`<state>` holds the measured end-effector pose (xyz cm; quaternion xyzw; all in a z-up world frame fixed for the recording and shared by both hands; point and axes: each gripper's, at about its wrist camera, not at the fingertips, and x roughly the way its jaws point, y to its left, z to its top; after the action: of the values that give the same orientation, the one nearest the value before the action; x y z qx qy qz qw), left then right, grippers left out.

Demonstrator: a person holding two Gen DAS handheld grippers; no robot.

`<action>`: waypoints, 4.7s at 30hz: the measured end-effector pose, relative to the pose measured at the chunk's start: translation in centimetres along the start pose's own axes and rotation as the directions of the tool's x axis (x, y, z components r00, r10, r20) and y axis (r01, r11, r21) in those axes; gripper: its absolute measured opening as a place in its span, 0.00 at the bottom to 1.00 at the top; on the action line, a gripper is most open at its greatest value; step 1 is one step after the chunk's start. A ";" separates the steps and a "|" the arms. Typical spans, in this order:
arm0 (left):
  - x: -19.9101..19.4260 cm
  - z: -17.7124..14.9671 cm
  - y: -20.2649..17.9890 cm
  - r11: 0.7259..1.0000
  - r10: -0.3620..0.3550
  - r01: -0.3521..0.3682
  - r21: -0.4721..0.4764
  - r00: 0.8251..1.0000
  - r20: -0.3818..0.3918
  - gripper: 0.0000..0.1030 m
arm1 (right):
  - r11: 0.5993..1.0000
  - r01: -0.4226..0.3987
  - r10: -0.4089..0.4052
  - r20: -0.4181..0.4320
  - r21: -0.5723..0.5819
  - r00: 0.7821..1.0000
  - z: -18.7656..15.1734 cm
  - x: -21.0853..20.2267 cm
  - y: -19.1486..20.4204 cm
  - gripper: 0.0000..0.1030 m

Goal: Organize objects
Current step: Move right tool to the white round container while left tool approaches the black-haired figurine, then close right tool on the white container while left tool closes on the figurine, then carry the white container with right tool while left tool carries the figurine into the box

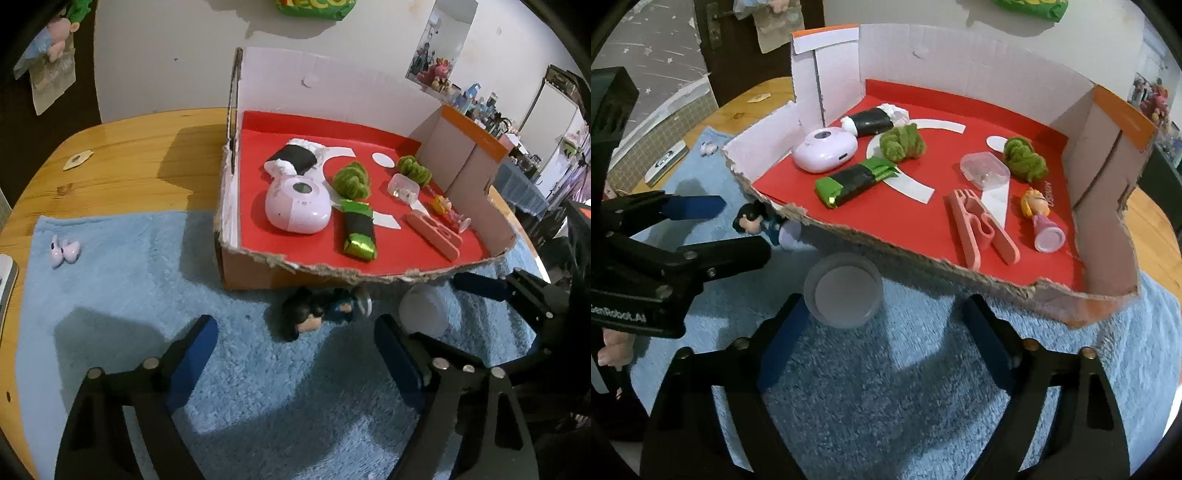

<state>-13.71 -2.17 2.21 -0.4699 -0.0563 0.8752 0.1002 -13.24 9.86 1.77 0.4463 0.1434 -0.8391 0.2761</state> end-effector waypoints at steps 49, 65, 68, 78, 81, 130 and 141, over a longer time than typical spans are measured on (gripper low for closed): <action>-1.9 -2.8 -5.5 0.981 -0.126 0.126 0.147 0.992 -0.009 0.25 | 0.995 -0.070 0.063 0.101 0.072 0.993 -3.7 -4.8 -1.8 0.38; -2.5 -3.3 -5.6 0.966 -0.101 0.094 0.242 0.995 0.017 0.47 | 0.994 -0.065 0.060 0.058 0.091 0.997 -5.7 -4.6 -2.0 0.39; -1.6 -2.6 -5.4 0.962 -0.104 0.099 0.256 0.994 0.007 0.49 | 0.993 -0.065 0.060 0.059 0.095 0.996 -5.8 -4.7 -2.0 0.39; -1.9 -4.4 -7.6 0.925 -0.202 0.200 0.324 0.979 -0.030 0.55 | 0.997 -0.030 0.025 0.069 0.067 0.997 -6.1 -5.1 -1.5 0.62; -2.6 -5.0 -8.2 0.918 -0.217 0.219 0.331 0.975 -0.044 0.55 | 0.996 -0.028 0.023 0.064 0.084 0.998 -6.2 -5.0 -1.9 0.62; -5.3 8.6 -7.3 0.970 -0.193 0.167 0.175 0.971 0.141 0.35 | 0.993 0.076 -0.060 0.179 -0.085 0.982 5.6 -8.5 -3.0 0.38; 2.2 17.6 -5.9 0.992 -0.097 0.096 0.078 0.995 0.011 0.35 | 0.996 0.082 -0.082 0.004 0.030 0.997 14.6 -1.3 -8.4 0.38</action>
<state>-28.84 4.01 11.24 -0.4559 -0.0456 0.8743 0.1601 -27.37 9.97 10.97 0.4417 0.1485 -0.8529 0.2354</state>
